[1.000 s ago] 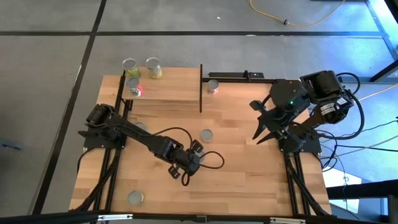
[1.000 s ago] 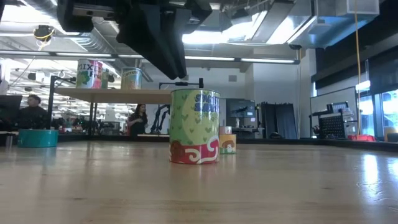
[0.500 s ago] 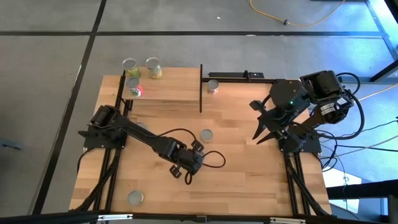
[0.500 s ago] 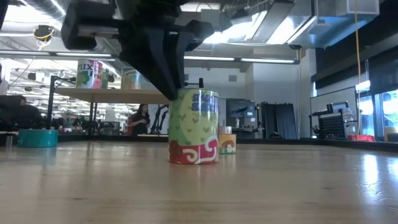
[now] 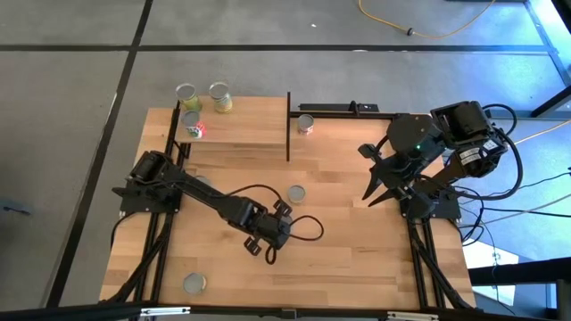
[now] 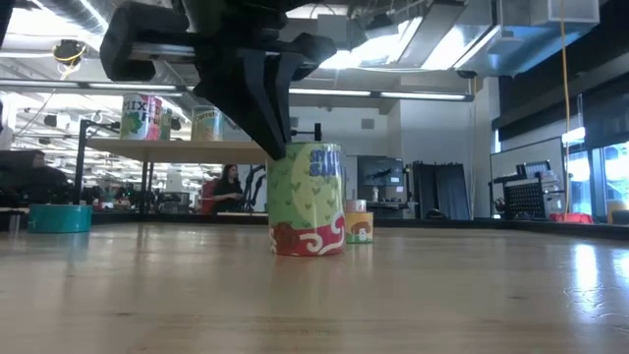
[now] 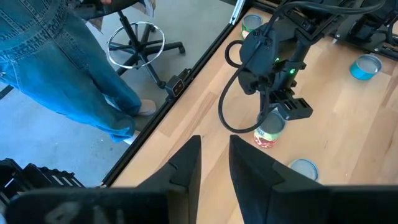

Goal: Pick and place cans onto a shelf
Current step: Put the canned spaghetti sauce on the shelf

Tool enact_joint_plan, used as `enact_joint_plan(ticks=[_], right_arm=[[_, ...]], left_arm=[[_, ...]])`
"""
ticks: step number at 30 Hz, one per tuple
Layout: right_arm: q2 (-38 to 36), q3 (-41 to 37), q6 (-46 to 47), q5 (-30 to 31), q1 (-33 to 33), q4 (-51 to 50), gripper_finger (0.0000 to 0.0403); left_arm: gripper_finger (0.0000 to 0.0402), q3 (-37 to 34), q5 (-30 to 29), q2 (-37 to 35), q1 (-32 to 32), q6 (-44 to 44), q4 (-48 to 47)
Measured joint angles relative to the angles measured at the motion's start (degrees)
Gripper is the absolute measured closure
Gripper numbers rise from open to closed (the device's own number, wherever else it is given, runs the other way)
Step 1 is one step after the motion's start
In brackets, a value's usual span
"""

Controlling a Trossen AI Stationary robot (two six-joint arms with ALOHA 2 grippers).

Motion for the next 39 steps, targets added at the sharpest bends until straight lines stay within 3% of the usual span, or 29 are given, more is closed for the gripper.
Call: enact_joint_plan(ticks=[13, 18, 32, 39], right_arm=[[0.0, 0.0, 0.0, 0.0, 0.0, 0.0, 0.0318], [0.0, 0.0, 0.0, 0.0, 0.0, 0.0, 0.0318], [0.0, 0.0, -0.2, 0.0, 0.0, 0.0, 0.0318], [0.0, 0.0, -0.2, 0.0, 0.0, 0.0, 0.0318]], left_arm=[[0.04, 1.8, 0.9, -4.6, 0.0, -11.9, -4.9], [0.04, 10.6, -1.8, -6.6, 0.3, -18.2, -15.6], [0.0401, 38.6, -16.0, -6.6, 8.1, -52.1, -53.1], [0.0401, 41.5, -15.1, -9.5, 15.0, -59.1, -53.7]])
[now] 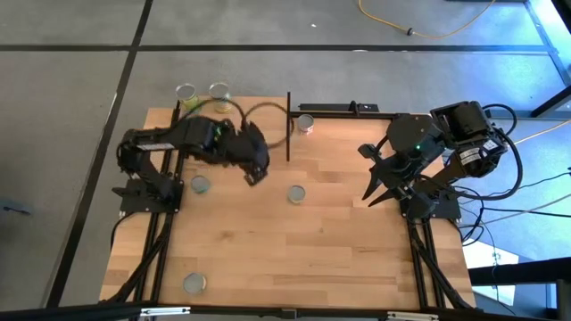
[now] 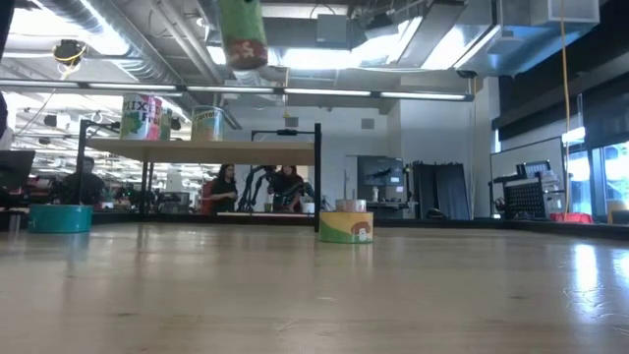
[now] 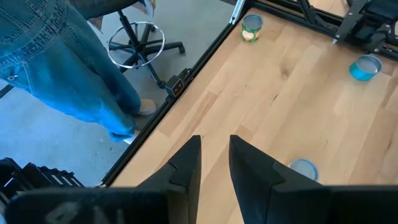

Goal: Pick and place cans onto a shelf
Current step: Put the canned spaghetti sauce on the shelf

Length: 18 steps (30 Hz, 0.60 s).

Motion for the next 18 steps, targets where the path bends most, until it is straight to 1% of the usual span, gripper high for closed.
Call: enact_joint_plan(ticks=[4, 9, 14, 18], right_arm=[[0.0, 0.0, 0.0, 0.0, 0.0, 0.0, 0.0318], [0.0, 0.0, 0.0, 0.0, 0.0, 0.0, 0.0318], [0.0, 0.0, 0.0, 0.0, 0.0, 0.0, 0.0318], [0.0, 0.0, 0.0, 0.0, 0.0, 0.0, 0.0318]], left_arm=[[0.0401, -0.4, -0.2, -1.2, 4.8, -1.5, 0.1], [0.0401, -0.4, 0.8, -1.4, 10.8, -1.1, 0.2], [0.0401, -0.5, 3.7, -1.1, 16.1, 0.4, 0.2], [0.0401, -3.4, 5.5, -1.6, 18.6, 2.3, 0.4]])
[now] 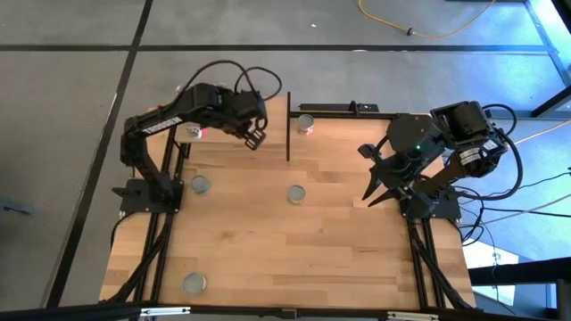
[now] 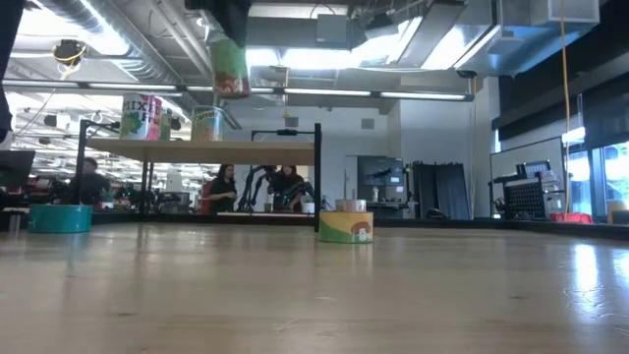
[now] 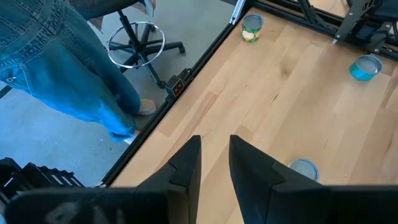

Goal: Pick and place cans onto a shelf
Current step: Put the canned spaghetti sauce on the shelf

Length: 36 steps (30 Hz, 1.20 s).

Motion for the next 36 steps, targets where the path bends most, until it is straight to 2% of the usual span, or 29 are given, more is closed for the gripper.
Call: enact_joint_plan(ticks=[17, 26, 36], right_arm=[[0.0, 0.0, 0.0, 0.0, 0.0, 0.0, 0.0318], [0.0, 0.0, 0.0, 0.0, 0.0, 0.0, 0.0318], [0.0, 0.0, -1.5, 0.0, 0.0, 0.0, 0.0318]], left_arm=[[0.0401, -21.5, 0.3, -8.6, 7.5, -0.7, 0.3], [0.0401, -22.9, 2.1, -8.6, 10.0, 4.8, 8.2], [0.0401, -22.9, 3.1, -8.2, 12.6, 6.8, 8.0]])
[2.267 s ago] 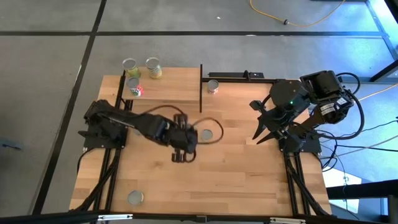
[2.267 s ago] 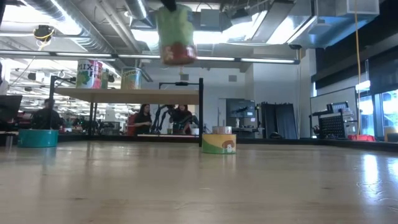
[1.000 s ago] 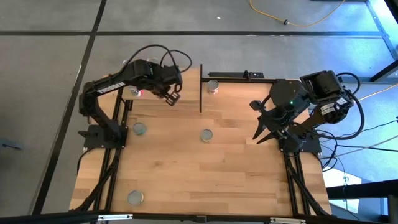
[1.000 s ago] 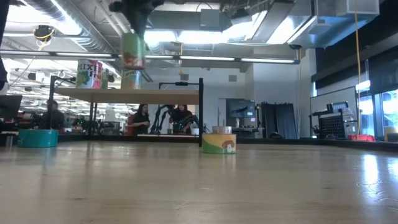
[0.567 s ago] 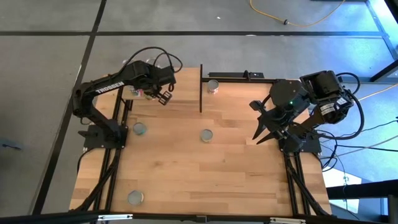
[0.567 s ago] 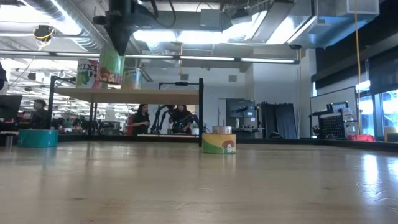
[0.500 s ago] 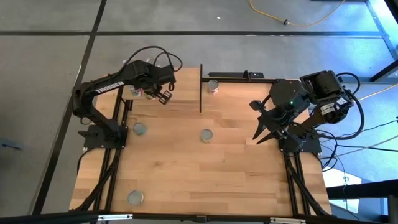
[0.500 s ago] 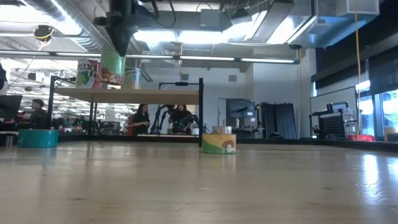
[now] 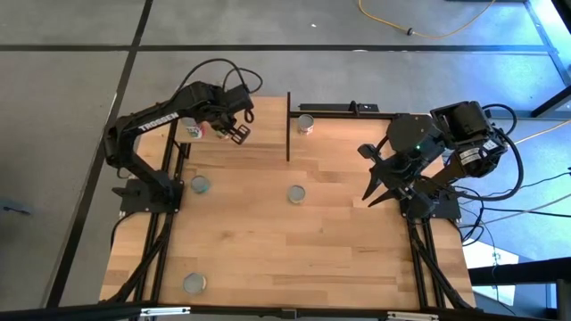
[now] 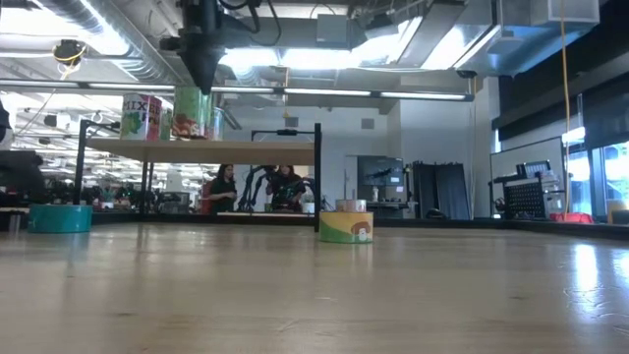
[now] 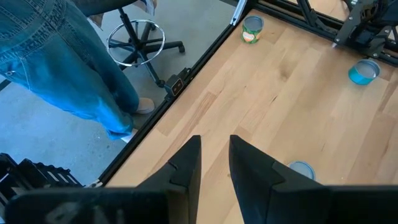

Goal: Pick and place cans onto a shelf
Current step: Put the canned spaghetti sauce on the shelf

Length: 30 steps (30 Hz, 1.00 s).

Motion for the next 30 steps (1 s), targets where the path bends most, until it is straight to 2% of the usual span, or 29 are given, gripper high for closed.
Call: enact_joint_plan(ticks=[13, 21, 30], right_arm=[[0.0, 0.0, -1.4, 0.0, 0.0, 0.0, 0.0318], [0.0, 0.0, -1.4, 0.0, 0.0, 0.0, 0.0318], [0.0, 0.0, -1.3, 0.0, 0.0, 0.0, 0.0318]], left_arm=[[0.0401, 0.0, 0.3, 0.0, 0.7, 3.2, 0.0], [0.0376, 0.0, 0.4, 0.0, 0.7, 3.5, 0.6], [0.0369, 0.0, 0.4, 0.0, 0.7, 3.4, 0.6]])
